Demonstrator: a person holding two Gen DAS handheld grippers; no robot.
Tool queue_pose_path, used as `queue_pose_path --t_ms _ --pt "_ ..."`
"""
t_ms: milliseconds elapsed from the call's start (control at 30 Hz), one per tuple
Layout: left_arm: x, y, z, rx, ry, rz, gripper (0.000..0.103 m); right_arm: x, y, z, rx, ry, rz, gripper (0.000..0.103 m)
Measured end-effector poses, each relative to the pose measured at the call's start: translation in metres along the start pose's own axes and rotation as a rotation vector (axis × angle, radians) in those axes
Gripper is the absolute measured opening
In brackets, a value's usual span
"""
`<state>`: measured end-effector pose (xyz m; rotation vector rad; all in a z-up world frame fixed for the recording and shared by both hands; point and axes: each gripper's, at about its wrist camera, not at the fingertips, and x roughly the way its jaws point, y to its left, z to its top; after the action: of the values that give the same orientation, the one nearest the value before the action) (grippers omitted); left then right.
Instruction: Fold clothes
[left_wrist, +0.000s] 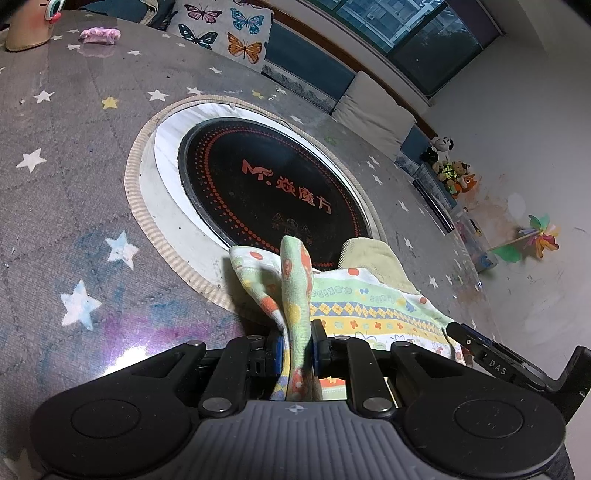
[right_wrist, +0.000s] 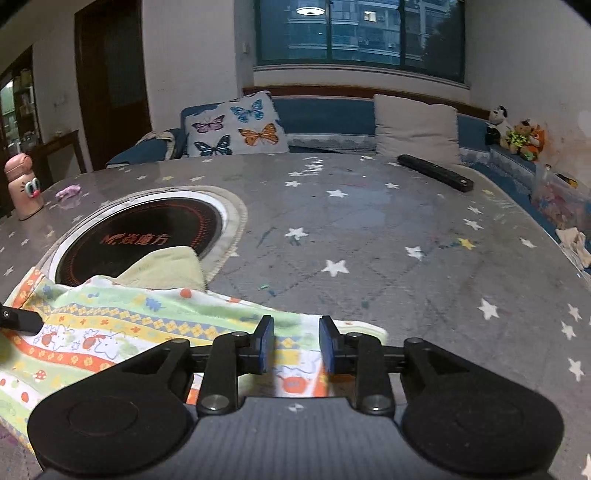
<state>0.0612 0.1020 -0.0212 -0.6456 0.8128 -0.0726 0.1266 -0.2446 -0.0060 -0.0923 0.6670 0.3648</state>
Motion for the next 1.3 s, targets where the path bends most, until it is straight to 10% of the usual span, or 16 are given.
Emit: queue_pose_path --t_ms 567,1300 --pt "-0.001 -0.007 -0.002 0.036 -0.010 0.028 0.017 -0.010 -0.034 -0.014 0.175 0.034 -0.024 0.049" --pt "-0.001 -0.014 -0.005 0.097 -0.017 0.049 0.017 -0.007 -0.014 -0.015 0.149 0.031 -0.013 0.027"
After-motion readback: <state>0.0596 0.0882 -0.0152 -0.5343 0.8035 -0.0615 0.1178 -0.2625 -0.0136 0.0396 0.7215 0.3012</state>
